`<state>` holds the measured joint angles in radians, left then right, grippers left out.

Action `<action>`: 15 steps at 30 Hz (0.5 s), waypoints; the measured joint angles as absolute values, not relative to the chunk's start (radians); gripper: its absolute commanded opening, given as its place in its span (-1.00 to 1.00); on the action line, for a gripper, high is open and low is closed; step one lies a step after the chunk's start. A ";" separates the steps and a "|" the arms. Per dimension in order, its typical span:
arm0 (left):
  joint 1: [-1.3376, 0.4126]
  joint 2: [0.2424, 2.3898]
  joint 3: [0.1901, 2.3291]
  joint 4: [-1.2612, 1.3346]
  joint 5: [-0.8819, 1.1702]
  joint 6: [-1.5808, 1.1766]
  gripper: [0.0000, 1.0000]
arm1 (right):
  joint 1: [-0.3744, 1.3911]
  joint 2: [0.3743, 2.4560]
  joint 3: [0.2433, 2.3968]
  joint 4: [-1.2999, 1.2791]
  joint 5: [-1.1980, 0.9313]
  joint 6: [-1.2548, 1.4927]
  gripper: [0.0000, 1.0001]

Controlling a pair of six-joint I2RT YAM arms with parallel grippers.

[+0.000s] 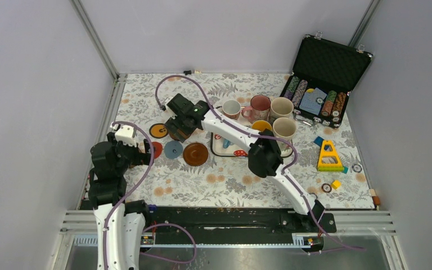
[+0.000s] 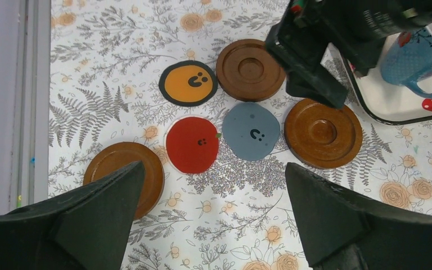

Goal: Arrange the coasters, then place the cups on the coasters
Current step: Move the coaster to the center of the board.

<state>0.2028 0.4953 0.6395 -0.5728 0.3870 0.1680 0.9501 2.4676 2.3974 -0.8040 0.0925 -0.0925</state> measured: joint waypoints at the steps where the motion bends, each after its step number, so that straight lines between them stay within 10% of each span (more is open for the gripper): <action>1: 0.203 0.484 0.638 -0.574 0.388 0.168 0.98 | 0.951 2.477 2.405 -0.792 0.112 -0.093 0.82; 15: 0.203 0.416 0.627 -0.566 0.394 0.168 0.97 | 1.046 2.611 2.439 -0.611 0.390 -0.425 0.99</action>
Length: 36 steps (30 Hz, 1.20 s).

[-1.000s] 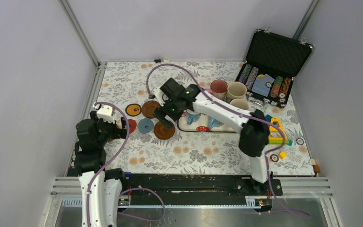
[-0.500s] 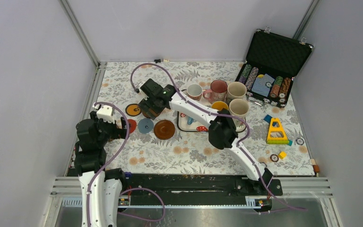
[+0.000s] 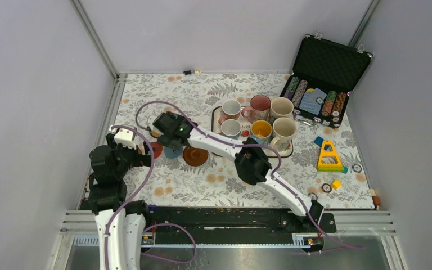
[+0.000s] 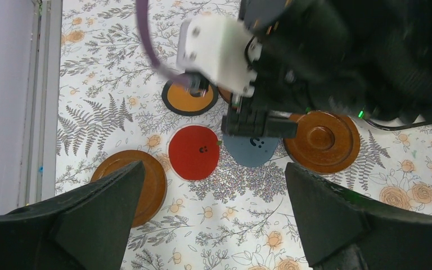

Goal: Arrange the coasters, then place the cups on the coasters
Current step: Move the coaster to the center of the board.

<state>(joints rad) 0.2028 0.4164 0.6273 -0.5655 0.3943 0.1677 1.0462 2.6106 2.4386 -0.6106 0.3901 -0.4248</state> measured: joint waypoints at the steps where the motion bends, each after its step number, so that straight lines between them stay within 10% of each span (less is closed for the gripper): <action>1: 0.203 0.418 0.627 -0.566 0.395 0.168 0.97 | 1.060 2.619 2.436 -0.596 0.408 -0.459 1.00; 36: 0.204 0.447 0.625 -0.558 0.397 0.168 0.98 | 0.953 2.682 2.301 -0.199 0.664 -1.013 0.97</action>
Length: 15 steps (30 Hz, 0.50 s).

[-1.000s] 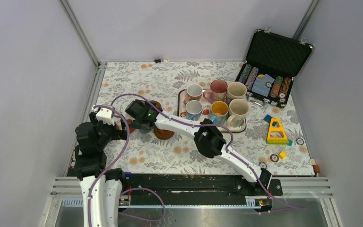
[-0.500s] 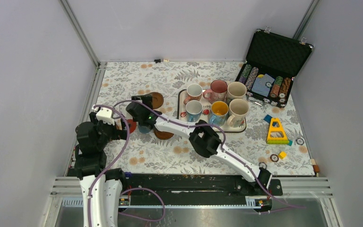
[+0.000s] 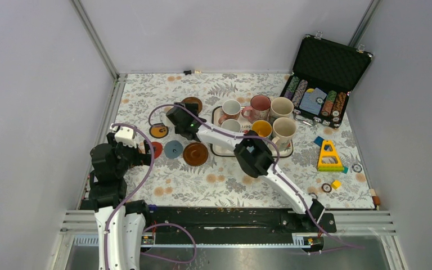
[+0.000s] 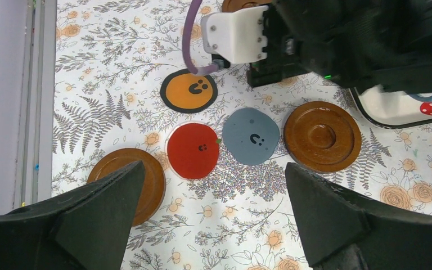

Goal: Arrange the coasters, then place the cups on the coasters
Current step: Move the coaster to the center of the board.

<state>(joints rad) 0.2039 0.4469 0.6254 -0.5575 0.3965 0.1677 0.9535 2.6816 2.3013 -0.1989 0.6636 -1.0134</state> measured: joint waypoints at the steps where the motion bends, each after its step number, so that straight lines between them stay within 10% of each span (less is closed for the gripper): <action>1: 0.204 0.447 0.625 -0.557 0.397 0.168 0.97 | 0.955 2.648 2.277 -0.236 0.641 -0.992 0.97; 15: 0.204 0.444 0.625 -0.554 0.392 0.167 0.97 | 1.068 2.064 1.759 -0.500 0.378 -0.791 0.97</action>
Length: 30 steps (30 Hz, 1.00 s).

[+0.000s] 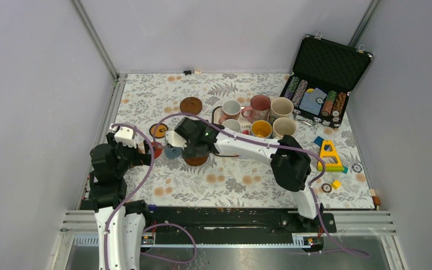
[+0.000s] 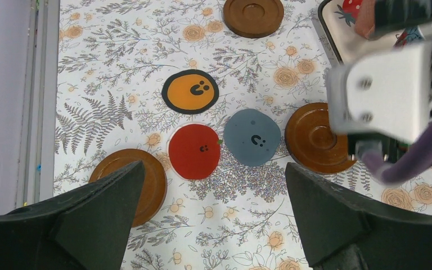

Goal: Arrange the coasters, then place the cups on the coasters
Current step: Move the coaster to the center of the board.

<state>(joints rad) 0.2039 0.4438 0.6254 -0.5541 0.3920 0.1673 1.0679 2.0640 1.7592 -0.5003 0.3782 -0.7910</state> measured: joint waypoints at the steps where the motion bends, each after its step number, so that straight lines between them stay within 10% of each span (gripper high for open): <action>1: 0.204 0.444 0.625 -0.554 0.392 0.167 0.97 | 1.071 2.057 1.722 -0.511 0.355 -0.777 0.97; 30: 0.218 0.445 0.621 -0.551 0.374 0.176 0.97 | 1.154 2.199 1.673 -0.413 0.445 -0.622 0.97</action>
